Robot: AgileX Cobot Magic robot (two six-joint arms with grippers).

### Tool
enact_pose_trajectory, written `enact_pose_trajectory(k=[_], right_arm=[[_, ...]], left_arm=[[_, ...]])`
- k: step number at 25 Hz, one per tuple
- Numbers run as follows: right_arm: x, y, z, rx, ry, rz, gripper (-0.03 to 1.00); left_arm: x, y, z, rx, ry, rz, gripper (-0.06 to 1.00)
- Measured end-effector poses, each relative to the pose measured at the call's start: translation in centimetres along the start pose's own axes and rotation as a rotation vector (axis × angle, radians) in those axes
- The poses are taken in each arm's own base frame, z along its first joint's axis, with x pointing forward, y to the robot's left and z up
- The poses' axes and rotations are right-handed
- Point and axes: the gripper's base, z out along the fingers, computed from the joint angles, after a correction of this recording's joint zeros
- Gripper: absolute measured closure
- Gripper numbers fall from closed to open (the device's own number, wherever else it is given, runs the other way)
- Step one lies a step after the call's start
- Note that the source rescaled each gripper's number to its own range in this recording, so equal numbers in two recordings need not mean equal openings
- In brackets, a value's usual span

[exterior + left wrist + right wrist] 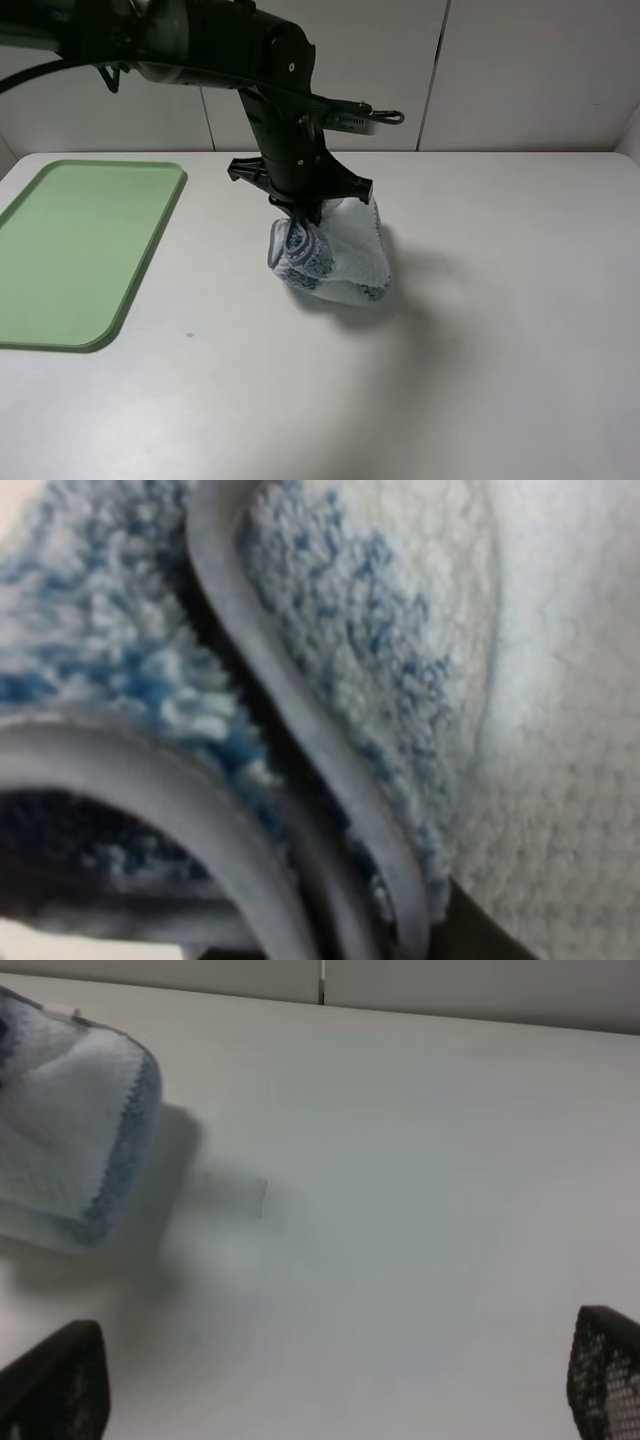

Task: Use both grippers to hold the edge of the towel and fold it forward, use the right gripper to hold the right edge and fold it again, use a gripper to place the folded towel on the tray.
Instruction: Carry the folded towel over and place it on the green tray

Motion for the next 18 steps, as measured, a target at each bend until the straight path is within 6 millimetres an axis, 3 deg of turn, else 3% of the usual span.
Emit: enact_pose_trajectory(k=[11, 18], right_arm=[[0.0, 0.0, 0.0, 0.0, 0.0, 0.0, -0.03], [0.0, 0.0, 0.0, 0.0, 0.0, 0.0, -0.03]], left_arm=[[-0.5, 5.4, -3.0, -0.056, 0.044, 0.046, 0.84], [1.1, 10.1, -4.6, -0.085, 0.061, -0.011, 0.84]])
